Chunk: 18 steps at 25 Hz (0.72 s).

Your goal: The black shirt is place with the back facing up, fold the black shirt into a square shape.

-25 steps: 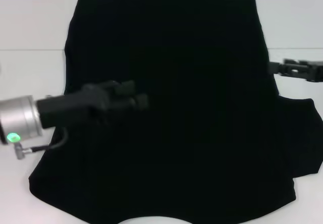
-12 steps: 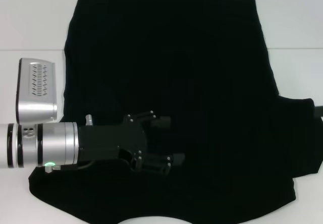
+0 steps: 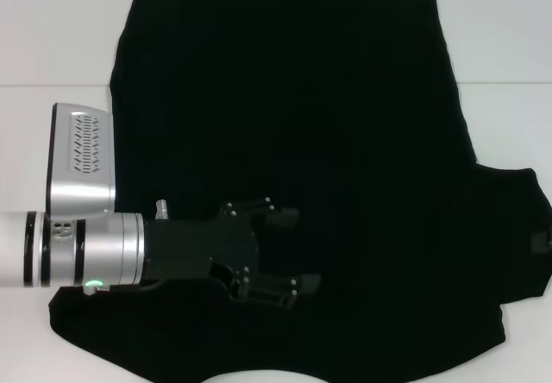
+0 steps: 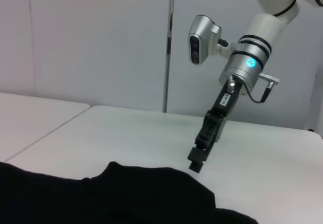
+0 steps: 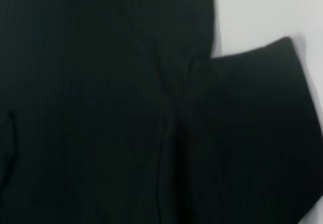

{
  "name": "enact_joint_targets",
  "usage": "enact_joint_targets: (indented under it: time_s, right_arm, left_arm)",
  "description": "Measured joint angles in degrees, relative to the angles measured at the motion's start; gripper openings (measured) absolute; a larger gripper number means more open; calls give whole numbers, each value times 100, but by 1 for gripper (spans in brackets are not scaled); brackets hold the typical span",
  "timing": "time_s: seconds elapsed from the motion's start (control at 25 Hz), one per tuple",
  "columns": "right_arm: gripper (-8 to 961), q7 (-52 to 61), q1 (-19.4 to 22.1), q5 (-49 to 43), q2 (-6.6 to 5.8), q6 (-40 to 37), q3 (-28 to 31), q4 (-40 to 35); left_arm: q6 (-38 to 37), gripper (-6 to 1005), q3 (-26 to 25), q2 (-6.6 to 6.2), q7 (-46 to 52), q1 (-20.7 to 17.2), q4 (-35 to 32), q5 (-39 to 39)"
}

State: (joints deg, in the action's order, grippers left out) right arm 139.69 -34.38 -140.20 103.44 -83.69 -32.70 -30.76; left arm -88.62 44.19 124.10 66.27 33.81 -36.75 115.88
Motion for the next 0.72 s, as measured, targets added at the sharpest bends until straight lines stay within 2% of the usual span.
enact_joint_targets:
  time_s: [0.48, 0.72]
  right_arm:
    - [879, 155, 4, -126, 18, 111, -65, 41]
    - [844, 163, -86, -130, 82, 394, -78, 128]
  left_arm:
    - [156, 953, 29, 0, 20, 12, 1, 5]
    - [211, 953, 29, -7, 26, 60, 47, 5]
